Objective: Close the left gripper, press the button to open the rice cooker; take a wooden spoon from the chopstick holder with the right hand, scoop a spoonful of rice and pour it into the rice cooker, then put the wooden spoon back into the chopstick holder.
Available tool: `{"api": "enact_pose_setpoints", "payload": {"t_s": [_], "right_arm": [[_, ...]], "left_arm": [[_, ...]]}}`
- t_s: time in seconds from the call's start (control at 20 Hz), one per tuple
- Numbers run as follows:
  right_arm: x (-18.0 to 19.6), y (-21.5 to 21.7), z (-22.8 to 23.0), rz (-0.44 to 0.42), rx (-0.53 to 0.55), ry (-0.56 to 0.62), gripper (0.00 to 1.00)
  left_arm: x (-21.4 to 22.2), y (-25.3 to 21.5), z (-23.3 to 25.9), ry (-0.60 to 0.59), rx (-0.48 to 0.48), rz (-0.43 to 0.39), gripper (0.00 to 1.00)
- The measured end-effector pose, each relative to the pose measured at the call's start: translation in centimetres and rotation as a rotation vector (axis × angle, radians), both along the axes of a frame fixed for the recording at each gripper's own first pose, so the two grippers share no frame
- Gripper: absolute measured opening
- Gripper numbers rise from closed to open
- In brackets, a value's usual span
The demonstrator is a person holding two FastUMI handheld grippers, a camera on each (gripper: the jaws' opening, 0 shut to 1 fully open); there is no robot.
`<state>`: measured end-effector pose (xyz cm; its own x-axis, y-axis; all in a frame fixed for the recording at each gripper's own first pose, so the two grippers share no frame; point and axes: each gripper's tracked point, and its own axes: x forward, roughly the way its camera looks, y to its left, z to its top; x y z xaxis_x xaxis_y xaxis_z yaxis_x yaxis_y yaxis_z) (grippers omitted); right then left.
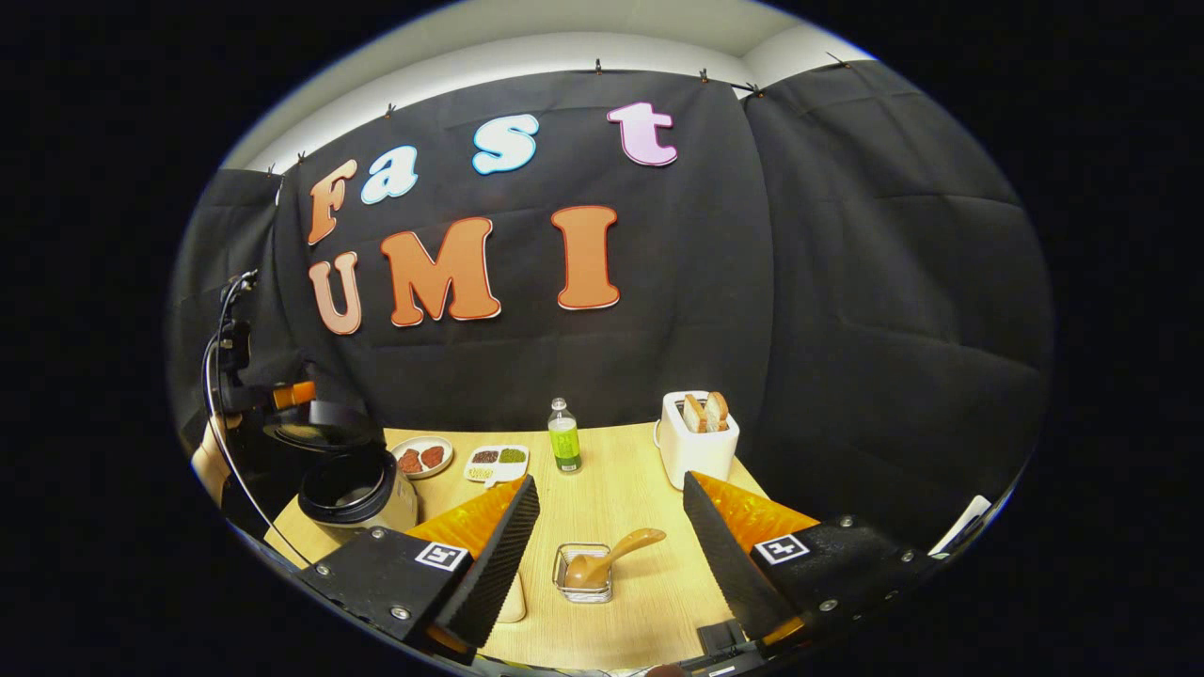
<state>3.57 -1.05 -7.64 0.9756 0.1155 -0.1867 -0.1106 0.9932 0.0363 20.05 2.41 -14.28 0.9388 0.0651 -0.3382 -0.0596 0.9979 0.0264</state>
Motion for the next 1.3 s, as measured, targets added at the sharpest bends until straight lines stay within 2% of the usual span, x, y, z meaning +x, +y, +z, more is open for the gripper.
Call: {"api": "enact_pose_setpoints", "payload": {"t_s": [0.25, 0.35, 0.4, 0.45, 0.5, 0.55, 0.65, 0.7, 0.75, 0.8, 0.85, 0.9, 1.15, 1.3], "right_arm": [[-0.4, 0.0, -0.9, 0.033, 0.007, 0.022, 0.95], [-0.6, -0.4, -1.1, 0.033, 0.003, 0.022, 0.95], [-0.6, -0.6, -1.3, 0.035, 0.001, 0.026, 0.95], [-0.6, -0.7, -1.6, 0.034, 0.001, 0.034, 0.95], [-0.5, -0.9, -1.8, 0.032, 0.001, 0.040, 0.95], [-0.6, -1.1, -2.0, 0.029, 0.002, 0.046, 0.95], [-0.7, -1.5, -2.4, 0.027, -0.002, 0.054, 0.95], [-0.6, -1.7, -2.6, 0.027, -0.005, 0.057, 1.00], [-0.6, -1.8, -2.8, 0.024, -0.010, 0.062, 0.95], [-0.6, -2.0, -3.1, 0.021, -0.013, 0.069, 0.95], [-0.6, -2.2, -3.3, 0.018, -0.013, 0.074, 1.00], [-0.6, -2.4, -3.5, 0.014, -0.011, 0.080, 0.95], [-0.5, -3.0, -4.9, 0.004, -0.003, 0.110, 0.95], [-0.1, -3.7, -5.3, -0.009, -0.032, 0.108, 0.95]], "left_arm": [[-4.1, 0.0, -6.5, 0.095, -0.012, 0.040, 0.98], [-4.8, -0.2, -7.9, 0.094, 0.011, 0.041, 1.00], [-5.0, -0.2, -8.2, 0.084, 0.024, 0.044, 0.96], [-5.2, -0.2, -8.6, 0.076, 0.034, 0.049, 1.00], [-5.4, -0.2, -8.9, 0.070, 0.040, 0.053, 0.96], [-5.5, -0.2, -9.3, 0.068, 0.042, 0.055, 1.00], [-5.9, -0.3, -10.6, 0.078, 0.046, 0.056, 1.00], [-6.2, -0.4, -11.5, 0.095, 0.053, 0.053, 0.97], [-6.4, -0.4, -12.6, 0.118, 0.055, 0.053, 0.97], [-6.9, -0.6, -13.1, 0.124, 0.053, 0.056, 0.96], [-6.6, -0.5, -12.7, 0.066, 0.067, 0.045, 0.97], [-7.0, -0.5, -13.2, 0.088, 0.068, 0.039, 0.97], [-7.0, -0.5, -13.5, 0.060, 0.056, 0.052, 0.99], [-7.0, -0.6, -13.2, 0.071, 0.070, 0.029, 0.98]]}}
